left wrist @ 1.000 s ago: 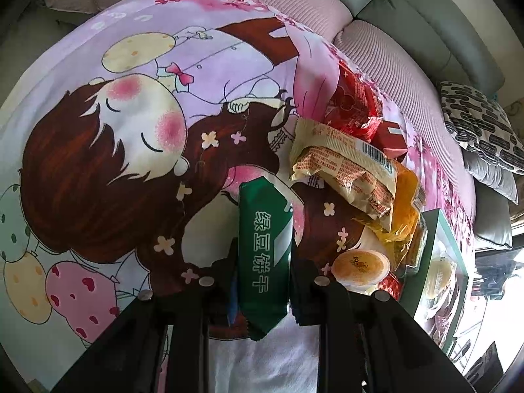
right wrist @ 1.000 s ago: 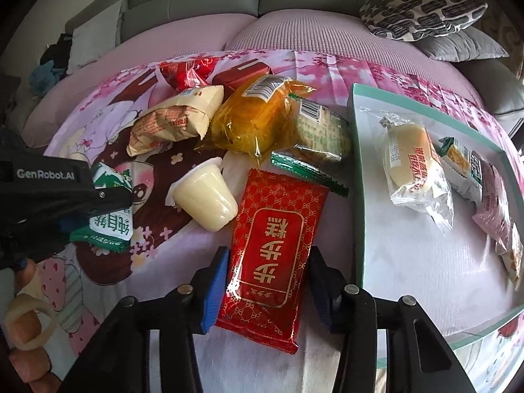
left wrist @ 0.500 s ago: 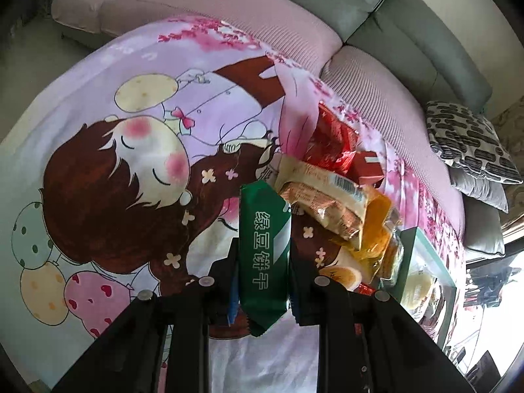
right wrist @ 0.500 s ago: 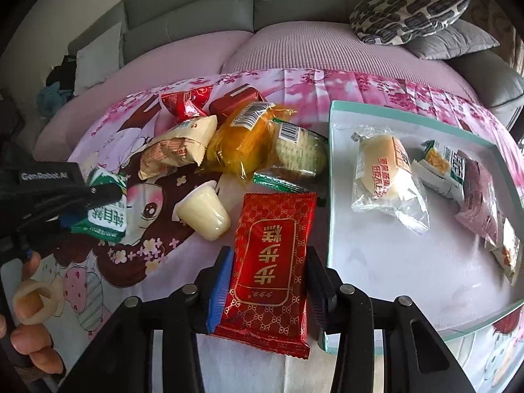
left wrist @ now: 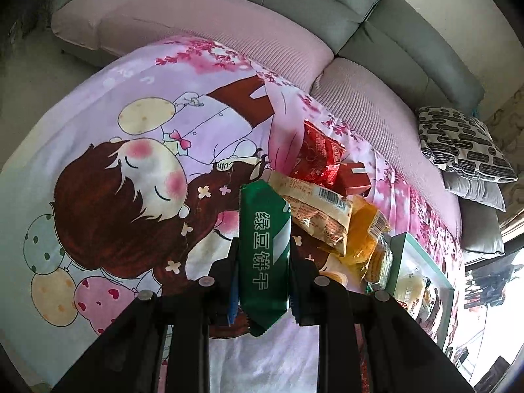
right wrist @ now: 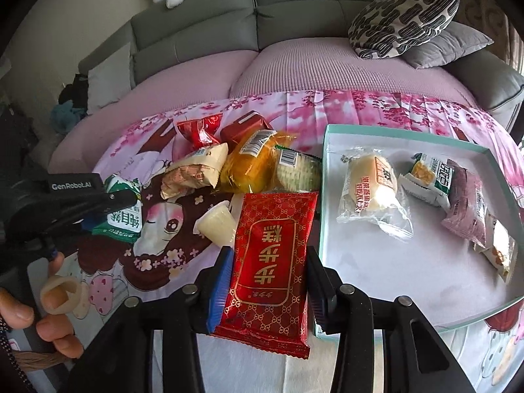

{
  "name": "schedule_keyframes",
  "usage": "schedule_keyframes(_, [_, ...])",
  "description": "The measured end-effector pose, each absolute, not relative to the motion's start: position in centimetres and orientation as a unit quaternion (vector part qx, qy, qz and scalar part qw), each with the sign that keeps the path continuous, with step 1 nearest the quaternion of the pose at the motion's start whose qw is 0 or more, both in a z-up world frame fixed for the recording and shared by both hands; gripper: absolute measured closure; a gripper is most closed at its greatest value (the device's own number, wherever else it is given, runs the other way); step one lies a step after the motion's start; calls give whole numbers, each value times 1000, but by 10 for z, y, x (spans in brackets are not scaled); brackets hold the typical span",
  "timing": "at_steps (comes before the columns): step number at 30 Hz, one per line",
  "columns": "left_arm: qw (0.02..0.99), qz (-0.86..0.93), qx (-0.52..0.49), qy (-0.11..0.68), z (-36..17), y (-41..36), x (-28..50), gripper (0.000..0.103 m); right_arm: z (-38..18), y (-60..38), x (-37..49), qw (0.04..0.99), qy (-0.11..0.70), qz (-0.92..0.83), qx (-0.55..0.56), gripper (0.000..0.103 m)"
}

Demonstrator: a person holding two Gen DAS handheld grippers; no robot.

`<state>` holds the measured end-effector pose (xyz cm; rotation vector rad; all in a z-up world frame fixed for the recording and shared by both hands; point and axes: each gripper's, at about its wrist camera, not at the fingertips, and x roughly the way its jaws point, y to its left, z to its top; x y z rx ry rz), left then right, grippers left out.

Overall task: Organize snacks
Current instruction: 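Carry both packets over the teal-rimmed tray and open both grippers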

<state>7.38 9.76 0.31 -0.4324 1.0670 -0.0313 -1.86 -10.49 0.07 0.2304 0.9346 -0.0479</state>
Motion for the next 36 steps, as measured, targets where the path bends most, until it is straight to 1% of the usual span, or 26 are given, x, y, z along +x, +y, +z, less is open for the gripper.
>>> schedule_keyframes(6, [847, -34, -193, 495, 12, 83, 71, 78, 6, -115, -23, 888, 442, -26, 124, 58])
schedule_keyframes(10, [855, -61, -172, 485, 20, 62, 66, 78, 16, -139, -30, 893, 425, -46, 142, 58])
schedule_keyframes(18, [857, -182, -101, 471, 30, -22, 43, 78, 23, -235, -54, 879, 399, -154, 212, 58])
schedule_keyframes(25, [836, -274, -26, 476, 20, -95, 14, 78, 23, -299, -85, 860, 377, -227, 259, 57])
schedule_keyframes(31, [819, -304, 6, 487, 7, -124, 4, 78, 19, -326, -101, 846, 375, -256, 279, 57])
schedule_keyframes(36, [811, -305, 14, 498, -5, -131, 3, 78, 12, -321, -93, 846, 387, -240, 276, 57])
